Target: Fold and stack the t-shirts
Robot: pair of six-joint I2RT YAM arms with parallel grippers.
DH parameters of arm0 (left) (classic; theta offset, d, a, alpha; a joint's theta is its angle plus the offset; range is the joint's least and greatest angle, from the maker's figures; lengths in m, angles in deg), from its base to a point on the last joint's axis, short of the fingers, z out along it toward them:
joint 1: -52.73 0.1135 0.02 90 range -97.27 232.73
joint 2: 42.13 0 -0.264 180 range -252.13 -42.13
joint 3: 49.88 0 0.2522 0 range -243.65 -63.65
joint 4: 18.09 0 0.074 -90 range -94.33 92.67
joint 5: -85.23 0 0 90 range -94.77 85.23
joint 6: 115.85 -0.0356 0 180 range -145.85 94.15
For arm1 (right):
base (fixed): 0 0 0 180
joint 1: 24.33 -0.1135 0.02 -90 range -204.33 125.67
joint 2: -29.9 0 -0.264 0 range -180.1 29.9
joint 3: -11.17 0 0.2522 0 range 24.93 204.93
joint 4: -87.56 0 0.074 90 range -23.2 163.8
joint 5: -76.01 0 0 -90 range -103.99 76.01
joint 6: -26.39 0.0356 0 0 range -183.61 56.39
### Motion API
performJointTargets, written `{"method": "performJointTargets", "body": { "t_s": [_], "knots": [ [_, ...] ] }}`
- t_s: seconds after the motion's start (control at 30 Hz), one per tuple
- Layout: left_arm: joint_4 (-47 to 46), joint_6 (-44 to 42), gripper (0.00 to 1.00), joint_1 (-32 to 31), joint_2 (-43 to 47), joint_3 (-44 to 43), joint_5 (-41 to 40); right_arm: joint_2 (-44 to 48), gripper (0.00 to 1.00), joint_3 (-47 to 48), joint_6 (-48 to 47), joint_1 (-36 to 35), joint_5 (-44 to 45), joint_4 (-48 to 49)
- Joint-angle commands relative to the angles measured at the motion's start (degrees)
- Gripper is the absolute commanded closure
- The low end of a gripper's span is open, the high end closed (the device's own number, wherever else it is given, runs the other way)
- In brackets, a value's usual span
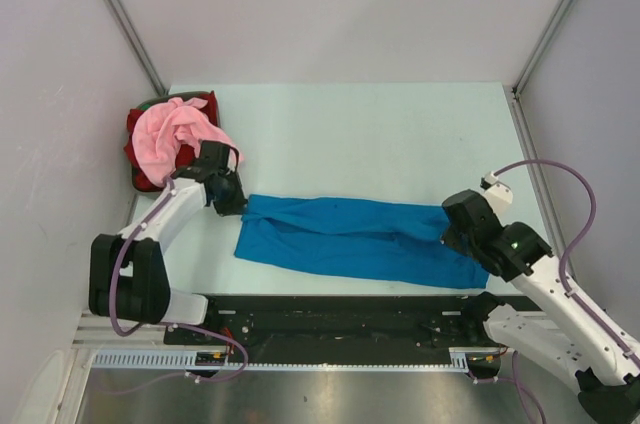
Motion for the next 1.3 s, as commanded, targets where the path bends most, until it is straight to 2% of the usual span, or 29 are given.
{"method": "performJointTargets", "body": {
  "t_s": [0.0,0.07,0.1,0.13,0.17,0.23,0.33,0.47,0.63,0.77,0.9,1.03,1.27],
  "knots": [
    [1.08,-2.81,1.0,-0.06,4.33,0.53,-0.92,1.6,1.0,-0.07,11.01,-4.62,7.0,-8.65],
    [2.49,-3.08,0.82,-0.05,4.6,0.87,-1.98,2.3,1.0,-0.15,13.99,-5.94,7.44,-10.42],
    [2.58,-3.51,0.69,-0.05,5.03,1.14,-1.98,2.48,1.0,-0.07,14.79,-6.91,7.36,-12.0],
    [2.93,-3.43,0.39,0.12,5.3,1.4,-1.98,2.92,0.92,-0.07,15.84,-7.44,7.44,-13.06],
    [3.19,-3.34,0.27,0.3,5.65,1.75,-1.98,3.79,0.67,-0.15,16.72,-8.05,7.79,-13.85],
    [3.72,-2.64,0.0,0.65,7.05,2.19,-3.47,5.11,0.42,-0.15,18.74,-10.07,8.41,-15.44],
    [3.11,-1.85,0.0,1.26,9.87,2.81,-0.68,7.31,0.01,0.2,18.32,-11.04,9.55,-14.65],
    [3.02,-0.88,0.0,1.26,10.66,-0.08,2.15,5.22,0.0,0.73,14.63,-10.87,13.58,-11.32],
    [2.58,-0.01,0.0,1.26,6.89,-3.95,1.8,-3.65,0.0,0.81,10.31,-7.89,15.18,-2.71],
    [1.0,3.41,0.0,1.18,2.85,-6.41,3.12,-9.2,0.0,0.73,4.62,-1.05,13.34,4.85],
    [-1.37,5.27,0.02,1.18,-1.28,-8.0,4.87,-12.72,0.0,-0.33,-1.44,12.2,8.94,14.24],
    [-2.95,6.67,0.04,1.18,-4.27,-8.26,5.67,-15.27,0.01,-1.38,-5.33,21.36,2.89,19.09],
    [-7.7,10.1,0.06,1.09,-8.23,-5.45,9.88,-21.42,0.03,-3.67,-7.53,26.04,0.33,23.23]
  ]
}}
